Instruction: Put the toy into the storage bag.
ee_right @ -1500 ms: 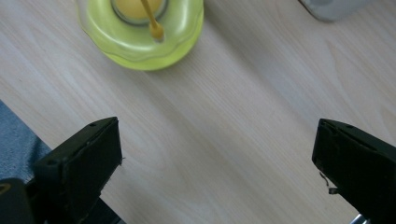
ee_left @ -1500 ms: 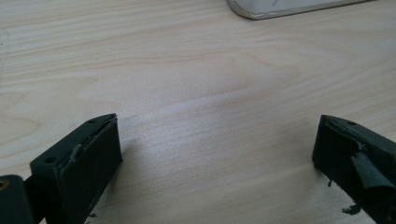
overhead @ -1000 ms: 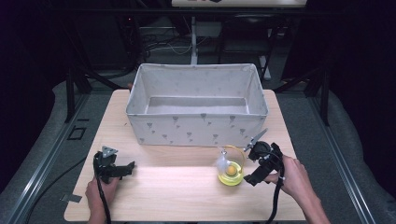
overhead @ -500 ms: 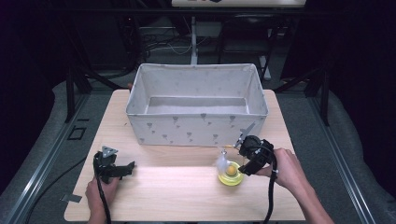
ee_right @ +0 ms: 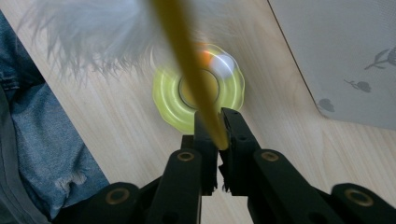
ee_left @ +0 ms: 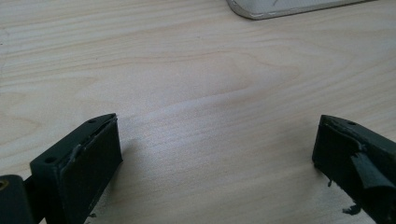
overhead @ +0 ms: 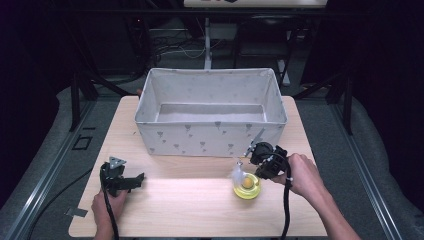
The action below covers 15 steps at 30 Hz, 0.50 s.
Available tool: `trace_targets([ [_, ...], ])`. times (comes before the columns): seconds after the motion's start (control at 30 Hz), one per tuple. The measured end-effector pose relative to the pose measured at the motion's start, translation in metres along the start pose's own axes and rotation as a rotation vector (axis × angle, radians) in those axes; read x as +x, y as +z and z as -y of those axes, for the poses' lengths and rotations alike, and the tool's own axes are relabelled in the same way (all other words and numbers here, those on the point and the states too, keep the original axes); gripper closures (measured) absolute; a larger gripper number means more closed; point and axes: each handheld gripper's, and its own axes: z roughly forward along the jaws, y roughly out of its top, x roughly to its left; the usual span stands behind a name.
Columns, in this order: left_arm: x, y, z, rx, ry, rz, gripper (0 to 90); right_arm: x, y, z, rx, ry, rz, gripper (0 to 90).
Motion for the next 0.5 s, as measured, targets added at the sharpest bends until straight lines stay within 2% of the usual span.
trace_targets([
  [0.17, 0.0, 0.0, 0.0, 0.0, 0.0, 0.0, 1.3, -0.001, -0.001, -0.005, 0.017, -0.009, 0.008, 87.7],
  [0.5, 0.0, 0.0, 0.0, 0.0, 0.0, 0.0, 1.3, -0.004, -0.004, -0.015, 0.019, -0.011, 0.008, 87.8],
])
